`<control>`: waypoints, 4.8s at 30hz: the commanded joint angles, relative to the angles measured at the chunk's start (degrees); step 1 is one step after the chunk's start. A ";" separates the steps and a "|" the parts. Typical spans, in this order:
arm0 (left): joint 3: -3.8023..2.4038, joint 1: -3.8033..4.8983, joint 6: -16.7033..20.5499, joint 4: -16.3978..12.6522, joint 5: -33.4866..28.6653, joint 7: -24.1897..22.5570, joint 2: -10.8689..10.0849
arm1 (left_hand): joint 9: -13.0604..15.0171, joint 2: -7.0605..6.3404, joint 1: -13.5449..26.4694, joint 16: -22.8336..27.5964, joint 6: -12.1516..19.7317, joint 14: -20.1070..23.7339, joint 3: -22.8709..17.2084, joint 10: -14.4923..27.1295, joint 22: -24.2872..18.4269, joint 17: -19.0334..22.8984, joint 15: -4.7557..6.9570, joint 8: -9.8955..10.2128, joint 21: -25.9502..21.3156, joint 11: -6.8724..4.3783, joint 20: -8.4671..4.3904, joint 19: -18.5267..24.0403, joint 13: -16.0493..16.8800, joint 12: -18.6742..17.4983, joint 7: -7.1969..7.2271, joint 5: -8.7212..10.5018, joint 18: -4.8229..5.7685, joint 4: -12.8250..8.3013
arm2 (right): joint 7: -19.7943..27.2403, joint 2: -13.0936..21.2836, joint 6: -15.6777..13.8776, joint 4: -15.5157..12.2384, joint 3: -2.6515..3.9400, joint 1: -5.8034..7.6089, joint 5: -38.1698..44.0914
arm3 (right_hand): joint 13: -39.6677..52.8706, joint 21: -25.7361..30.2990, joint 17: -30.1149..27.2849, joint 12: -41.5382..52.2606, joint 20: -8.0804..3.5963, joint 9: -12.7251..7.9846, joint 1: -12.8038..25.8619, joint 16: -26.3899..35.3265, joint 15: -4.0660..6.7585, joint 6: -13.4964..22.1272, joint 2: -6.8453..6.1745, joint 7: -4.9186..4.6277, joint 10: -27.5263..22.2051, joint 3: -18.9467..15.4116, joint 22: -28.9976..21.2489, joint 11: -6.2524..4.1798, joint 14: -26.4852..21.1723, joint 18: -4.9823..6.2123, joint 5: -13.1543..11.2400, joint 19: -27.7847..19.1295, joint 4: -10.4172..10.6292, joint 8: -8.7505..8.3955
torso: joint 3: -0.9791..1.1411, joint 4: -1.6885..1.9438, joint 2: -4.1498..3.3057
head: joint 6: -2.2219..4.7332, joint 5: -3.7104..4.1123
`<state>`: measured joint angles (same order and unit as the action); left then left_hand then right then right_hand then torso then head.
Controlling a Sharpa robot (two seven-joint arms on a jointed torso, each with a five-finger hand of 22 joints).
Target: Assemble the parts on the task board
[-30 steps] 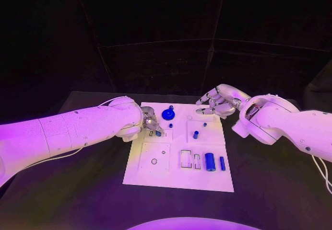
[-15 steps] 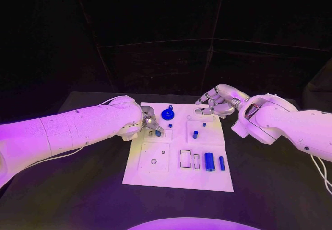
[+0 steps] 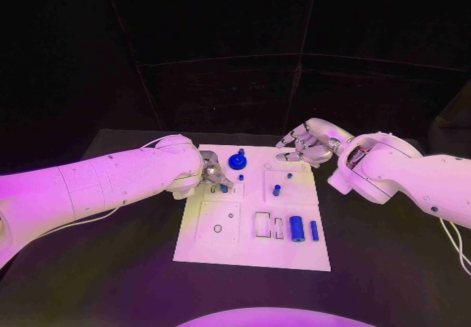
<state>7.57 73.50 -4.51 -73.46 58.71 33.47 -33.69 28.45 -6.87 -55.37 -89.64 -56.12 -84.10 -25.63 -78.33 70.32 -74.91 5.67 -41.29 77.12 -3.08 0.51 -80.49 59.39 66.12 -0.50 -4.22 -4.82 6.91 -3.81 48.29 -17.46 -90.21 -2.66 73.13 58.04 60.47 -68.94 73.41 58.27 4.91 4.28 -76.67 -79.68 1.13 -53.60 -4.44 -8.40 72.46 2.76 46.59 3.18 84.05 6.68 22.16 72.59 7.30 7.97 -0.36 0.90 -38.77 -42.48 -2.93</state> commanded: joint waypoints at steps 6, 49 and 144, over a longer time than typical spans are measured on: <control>0.00 0.09 -1.05 0.14 0.24 0.87 0.19 | 0.12 0.15 1.38 -0.36 -0.55 -5.90 4.91 -0.40 0.33 -15.09 0.41 -0.10 0.34 -0.04 -0.11 -0.40 0.06 0.18 -0.14 0.18 0.53 1.79 | 0.21 0.06 -0.10 -0.09 0.03 0.12 0.12 | -0.23 0.53 -0.15 -0.25 -0.22 -0.08 0.50 0.40 0.20 0.41 -0.52 0.09 -0.34 -0.48 -0.37 -0.05 2.32 0.98 -0.11 -0.20 0.99 0.23 | 0.00 0.01 0.05 | -0.07 -0.06; -2.71 6.50 -13.26 6.91 2.53 0.57 0.77 | -5.75 5.30 -6.51 0.69 6.51 -5.42 26.37 6.75 -6.52 -13.07 -2.26 8.45 -6.18 3.33 2.39 3.23 -12.36 -9.69 -4.10 1.44 -1.07 9.68 | 0.11 -0.51 -0.03 1.41 0.02 0.11 0.12 | -0.30 0.88 -0.01 0.21 -0.20 -0.06 0.78 0.53 0.20 0.69 -0.41 0.12 -0.30 -1.89 -0.65 -0.05 2.38 1.00 -0.90 -0.06 2.26 0.53 | -0.05 -0.15 -0.27 | 0.76 -0.49; -2.41 2.35 4.58 -0.82 -2.18 -5.01 -5.04 | -4.26 5.56 -14.87 0.25 5.74 -5.63 -6.77 4.20 -2.63 -13.85 -1.19 2.61 -4.92 1.84 1.40 1.64 -11.65 -7.92 -2.53 1.38 -0.51 -7.59 | 0.12 -0.69 0.38 2.08 0.01 0.10 0.09 | -0.42 1.03 0.15 0.51 -0.24 -0.01 0.58 0.60 0.20 0.74 0.13 0.13 -0.31 -2.77 -0.69 -0.05 2.45 0.98 -1.08 0.15 3.14 0.88 | 0.00 0.20 -0.04 | 0.05 -1.53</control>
<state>5.11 75.99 -5.46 -73.45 58.26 29.15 -38.38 22.78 -1.43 -70.76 -89.16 -50.72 -84.05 -26.12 -73.62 67.65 -74.91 3.98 -38.43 72.01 -1.04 1.94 -78.46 47.71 57.86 -3.21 -2.67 -4.84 5.38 -3.89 47.60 -17.39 -88.11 -2.67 73.12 58.05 60.11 -68.08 73.51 58.57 4.91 4.30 -76.38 -79.34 1.13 -53.21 -4.72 -8.42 72.46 0.19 45.99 3.18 84.05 6.68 21.40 72.59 10.21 8.64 -0.34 1.02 -38.84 -42.30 -4.36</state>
